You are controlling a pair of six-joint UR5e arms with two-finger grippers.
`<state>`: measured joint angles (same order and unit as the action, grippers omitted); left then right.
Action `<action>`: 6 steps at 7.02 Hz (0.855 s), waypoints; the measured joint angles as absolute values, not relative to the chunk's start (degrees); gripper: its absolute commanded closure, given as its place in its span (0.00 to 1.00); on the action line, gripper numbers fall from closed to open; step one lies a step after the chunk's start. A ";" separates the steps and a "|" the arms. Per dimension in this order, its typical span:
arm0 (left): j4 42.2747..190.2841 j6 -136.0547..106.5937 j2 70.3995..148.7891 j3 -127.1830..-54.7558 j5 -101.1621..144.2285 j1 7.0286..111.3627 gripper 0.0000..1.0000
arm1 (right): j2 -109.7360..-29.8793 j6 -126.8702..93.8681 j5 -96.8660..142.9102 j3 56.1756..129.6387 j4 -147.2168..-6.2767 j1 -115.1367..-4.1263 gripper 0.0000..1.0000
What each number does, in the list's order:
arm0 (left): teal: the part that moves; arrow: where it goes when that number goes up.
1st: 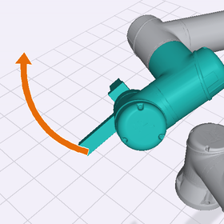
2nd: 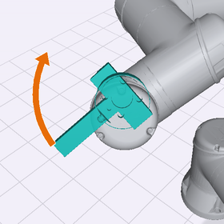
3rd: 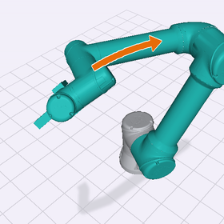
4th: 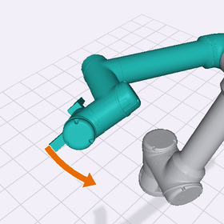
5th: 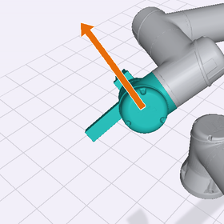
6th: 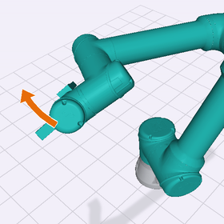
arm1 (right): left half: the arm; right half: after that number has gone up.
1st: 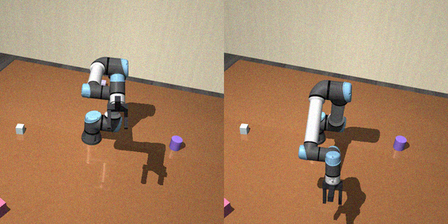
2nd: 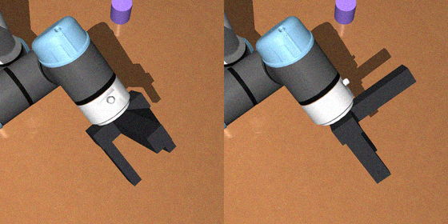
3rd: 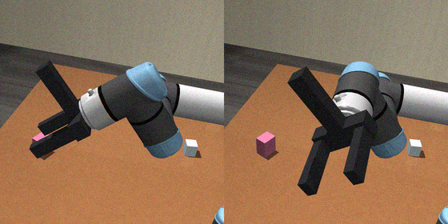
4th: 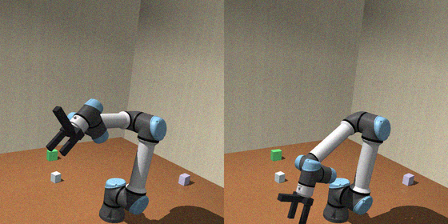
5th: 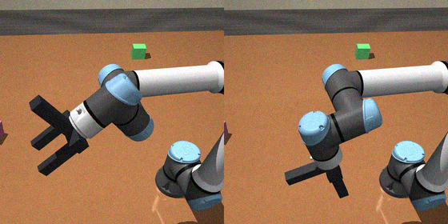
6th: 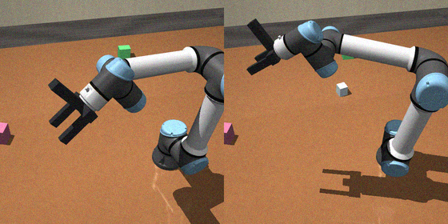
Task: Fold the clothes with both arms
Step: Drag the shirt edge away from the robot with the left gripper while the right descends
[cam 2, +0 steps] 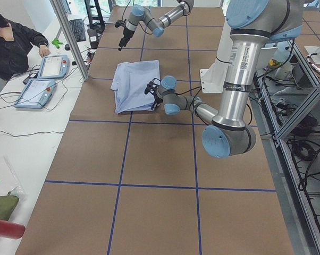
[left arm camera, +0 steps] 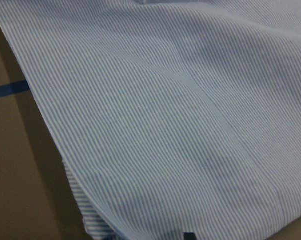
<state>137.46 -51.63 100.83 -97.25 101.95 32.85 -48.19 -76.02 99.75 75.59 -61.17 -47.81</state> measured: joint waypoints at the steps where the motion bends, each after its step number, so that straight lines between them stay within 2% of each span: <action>1: 137.29 -51.28 99.33 -98.88 101.49 33.22 1.00 | -48.21 -76.04 99.75 75.59 -61.17 -47.80 0.00; 4: 134.50 -46.93 100.14 -97.53 101.12 38.85 1.00 | -48.10 -77.02 99.60 77.02 -61.25 -46.60 0.00; 6: 131.79 -40.74 109.75 -87.98 101.14 45.90 1.00 | -48.10 -78.21 99.36 78.83 -61.50 -45.17 0.00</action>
